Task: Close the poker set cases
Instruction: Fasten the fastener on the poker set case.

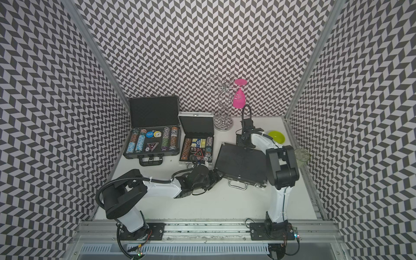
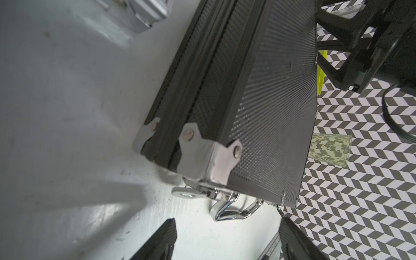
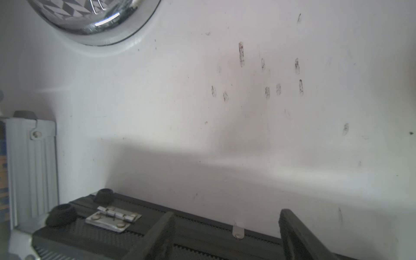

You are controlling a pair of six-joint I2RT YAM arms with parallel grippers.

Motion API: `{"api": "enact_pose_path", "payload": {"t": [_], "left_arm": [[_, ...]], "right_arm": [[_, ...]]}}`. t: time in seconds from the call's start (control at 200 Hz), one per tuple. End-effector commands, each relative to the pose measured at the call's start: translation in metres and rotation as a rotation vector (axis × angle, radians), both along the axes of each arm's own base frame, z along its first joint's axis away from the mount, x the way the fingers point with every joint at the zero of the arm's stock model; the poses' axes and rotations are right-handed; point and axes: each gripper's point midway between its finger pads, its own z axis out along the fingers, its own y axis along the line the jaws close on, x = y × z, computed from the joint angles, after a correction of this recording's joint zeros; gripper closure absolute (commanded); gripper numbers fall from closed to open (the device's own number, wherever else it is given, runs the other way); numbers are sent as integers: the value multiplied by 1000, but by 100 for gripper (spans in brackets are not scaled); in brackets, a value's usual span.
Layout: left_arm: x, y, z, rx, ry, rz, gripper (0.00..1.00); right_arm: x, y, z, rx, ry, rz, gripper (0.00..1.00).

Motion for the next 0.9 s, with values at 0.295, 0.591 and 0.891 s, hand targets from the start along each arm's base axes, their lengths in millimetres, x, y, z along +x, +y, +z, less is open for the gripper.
{"api": "enact_pose_path", "payload": {"t": [0.295, 0.591, 0.891], "left_arm": [[8, -7, 5, -2, 30, 72, 24], [8, -6, 2, 54, 59, 81, 24], [14, -7, -9, 101, 97, 86, 24]], "right_arm": [[-47, 4, -56, 19, 192, 36, 32], [-58, 5, -74, 31, 239, 34, 34], [-76, 8, -86, 58, 286, 47, 38]]}}
